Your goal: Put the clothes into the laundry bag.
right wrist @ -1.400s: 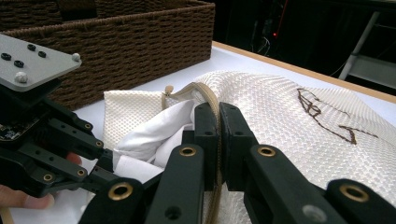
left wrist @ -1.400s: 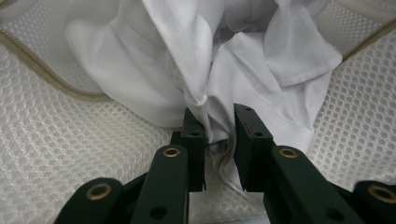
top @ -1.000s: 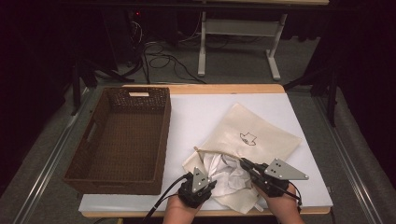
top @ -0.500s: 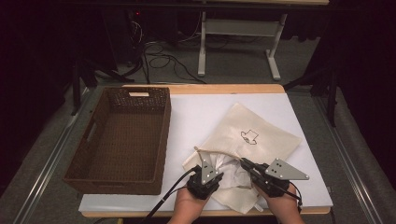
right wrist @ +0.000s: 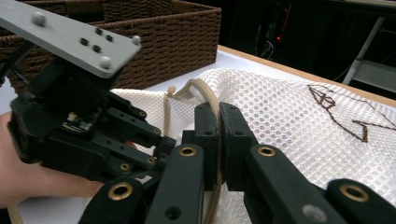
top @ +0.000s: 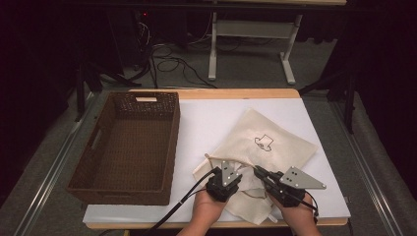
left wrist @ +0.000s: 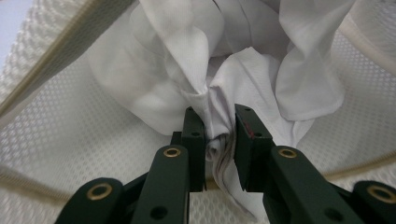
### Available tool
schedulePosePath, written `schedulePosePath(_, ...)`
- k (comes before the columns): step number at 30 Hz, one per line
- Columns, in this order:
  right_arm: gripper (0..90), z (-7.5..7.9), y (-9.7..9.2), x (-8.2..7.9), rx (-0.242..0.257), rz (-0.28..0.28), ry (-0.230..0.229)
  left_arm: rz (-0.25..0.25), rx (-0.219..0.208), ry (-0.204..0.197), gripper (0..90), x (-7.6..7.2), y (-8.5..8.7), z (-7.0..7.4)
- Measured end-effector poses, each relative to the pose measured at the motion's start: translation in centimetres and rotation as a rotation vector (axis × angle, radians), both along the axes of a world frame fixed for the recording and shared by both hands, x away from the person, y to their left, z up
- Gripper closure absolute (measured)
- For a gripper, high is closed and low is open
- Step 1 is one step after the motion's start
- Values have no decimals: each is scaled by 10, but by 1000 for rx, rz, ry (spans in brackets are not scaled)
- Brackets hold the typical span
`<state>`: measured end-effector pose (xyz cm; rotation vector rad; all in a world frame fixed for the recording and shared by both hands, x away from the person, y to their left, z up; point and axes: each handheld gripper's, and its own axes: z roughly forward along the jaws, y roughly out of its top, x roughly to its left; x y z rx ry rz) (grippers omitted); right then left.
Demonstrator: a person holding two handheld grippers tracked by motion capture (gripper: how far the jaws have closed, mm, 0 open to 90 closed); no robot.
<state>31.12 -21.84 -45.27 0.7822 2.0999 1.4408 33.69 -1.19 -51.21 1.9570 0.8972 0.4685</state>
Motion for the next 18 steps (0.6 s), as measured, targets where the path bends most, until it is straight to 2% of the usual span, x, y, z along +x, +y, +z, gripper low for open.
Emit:
schedulePosePath(4,881,0,-1,0,4,-2,3,9,4,-12,754,8,-9,1)
schedulePosePath(9,880,-1,-2,1,4,-5,2,11,-5,-15,752,12,-16,0)
schedulePosePath(18,881,-1,-6,3,0,-26,9,18,-3,-48,735,20,-35,-1)
